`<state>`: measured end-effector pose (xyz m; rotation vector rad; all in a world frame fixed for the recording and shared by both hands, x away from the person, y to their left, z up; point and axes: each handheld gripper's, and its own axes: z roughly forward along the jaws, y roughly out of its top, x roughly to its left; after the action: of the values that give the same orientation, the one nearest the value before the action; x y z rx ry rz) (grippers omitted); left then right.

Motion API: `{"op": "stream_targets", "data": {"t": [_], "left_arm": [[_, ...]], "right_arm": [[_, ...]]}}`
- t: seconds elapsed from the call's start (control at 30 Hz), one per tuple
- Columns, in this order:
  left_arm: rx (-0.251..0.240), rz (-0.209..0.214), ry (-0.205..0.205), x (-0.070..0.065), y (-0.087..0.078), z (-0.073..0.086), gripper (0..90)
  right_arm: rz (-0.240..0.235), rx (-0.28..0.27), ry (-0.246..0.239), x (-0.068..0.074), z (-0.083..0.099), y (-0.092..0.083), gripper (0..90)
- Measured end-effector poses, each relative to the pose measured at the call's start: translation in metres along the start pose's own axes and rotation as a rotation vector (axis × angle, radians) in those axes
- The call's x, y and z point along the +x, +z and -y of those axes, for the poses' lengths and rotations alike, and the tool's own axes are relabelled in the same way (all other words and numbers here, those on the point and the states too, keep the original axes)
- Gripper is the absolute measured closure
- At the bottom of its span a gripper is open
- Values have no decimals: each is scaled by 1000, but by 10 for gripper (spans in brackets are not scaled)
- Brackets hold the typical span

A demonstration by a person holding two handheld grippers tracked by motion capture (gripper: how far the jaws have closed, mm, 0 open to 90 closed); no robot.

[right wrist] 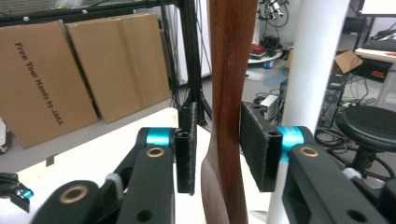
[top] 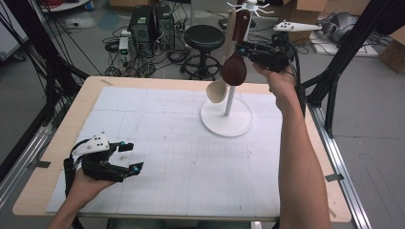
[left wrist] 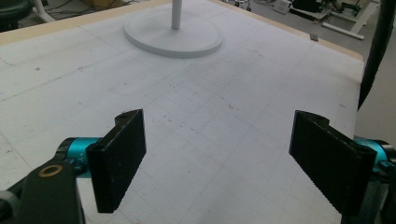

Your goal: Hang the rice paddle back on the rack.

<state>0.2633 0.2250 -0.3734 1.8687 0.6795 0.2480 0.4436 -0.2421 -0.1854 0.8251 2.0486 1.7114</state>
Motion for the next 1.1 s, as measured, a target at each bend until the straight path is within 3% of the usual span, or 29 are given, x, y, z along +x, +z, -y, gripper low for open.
{"op": "stream_targets", "data": {"t": [0.3, 0.67, 0.97, 1.1], "left_arm": [[1, -1, -1, 1, 1, 0, 193], [8, -1, -1, 0, 3, -1, 191], [3, -13, -10, 2, 3, -1, 186], [3, -17, -13, 3, 3, -1, 184]], "right_arm": [[15, -23, 9, 4, 6, -16, 549], [19, -5, -7, 21, 8, -33, 334], [5, -3, -28, 34, 19, -39, 283], [6, 25, -32, 37, 24, -39, 247]]}}
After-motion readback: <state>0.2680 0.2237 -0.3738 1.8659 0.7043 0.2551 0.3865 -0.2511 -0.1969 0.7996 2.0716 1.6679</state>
